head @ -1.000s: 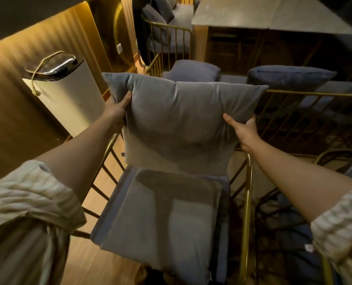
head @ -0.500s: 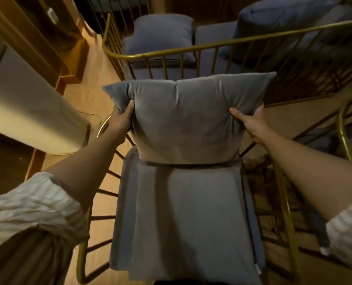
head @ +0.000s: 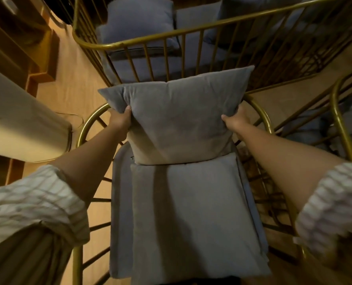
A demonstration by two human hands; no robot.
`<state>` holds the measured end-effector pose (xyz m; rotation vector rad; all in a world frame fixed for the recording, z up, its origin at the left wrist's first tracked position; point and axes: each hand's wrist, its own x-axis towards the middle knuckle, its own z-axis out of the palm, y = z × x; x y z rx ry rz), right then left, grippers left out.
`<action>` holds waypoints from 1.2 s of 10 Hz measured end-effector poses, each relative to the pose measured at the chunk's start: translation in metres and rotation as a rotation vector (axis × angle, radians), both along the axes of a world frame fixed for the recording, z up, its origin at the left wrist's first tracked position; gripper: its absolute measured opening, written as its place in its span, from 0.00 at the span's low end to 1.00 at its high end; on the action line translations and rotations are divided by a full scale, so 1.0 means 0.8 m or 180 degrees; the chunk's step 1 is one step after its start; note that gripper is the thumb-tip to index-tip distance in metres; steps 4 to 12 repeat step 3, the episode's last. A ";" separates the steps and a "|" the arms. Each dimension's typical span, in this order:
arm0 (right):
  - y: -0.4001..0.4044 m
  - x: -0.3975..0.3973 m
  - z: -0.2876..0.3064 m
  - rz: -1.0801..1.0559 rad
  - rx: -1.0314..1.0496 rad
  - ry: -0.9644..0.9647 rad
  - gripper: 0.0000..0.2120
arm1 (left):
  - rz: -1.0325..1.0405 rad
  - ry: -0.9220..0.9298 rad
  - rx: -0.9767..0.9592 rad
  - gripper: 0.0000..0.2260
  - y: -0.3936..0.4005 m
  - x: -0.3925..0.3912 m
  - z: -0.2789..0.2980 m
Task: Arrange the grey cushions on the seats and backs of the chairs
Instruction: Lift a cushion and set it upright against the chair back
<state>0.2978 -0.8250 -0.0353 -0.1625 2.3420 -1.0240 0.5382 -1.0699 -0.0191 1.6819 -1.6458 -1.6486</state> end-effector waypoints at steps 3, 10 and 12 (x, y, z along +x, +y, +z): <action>0.063 0.072 -0.014 0.0766 0.0514 -0.0350 0.45 | -0.1570 -0.1319 -0.0465 0.45 0.109 0.060 -0.004; 0.063 0.072 -0.014 0.0766 0.0514 -0.0350 0.45 | -0.1570 -0.1319 -0.0465 0.45 0.109 0.060 -0.004; 0.063 0.072 -0.014 0.0766 0.0514 -0.0350 0.45 | -0.1570 -0.1319 -0.0465 0.45 0.109 0.060 -0.004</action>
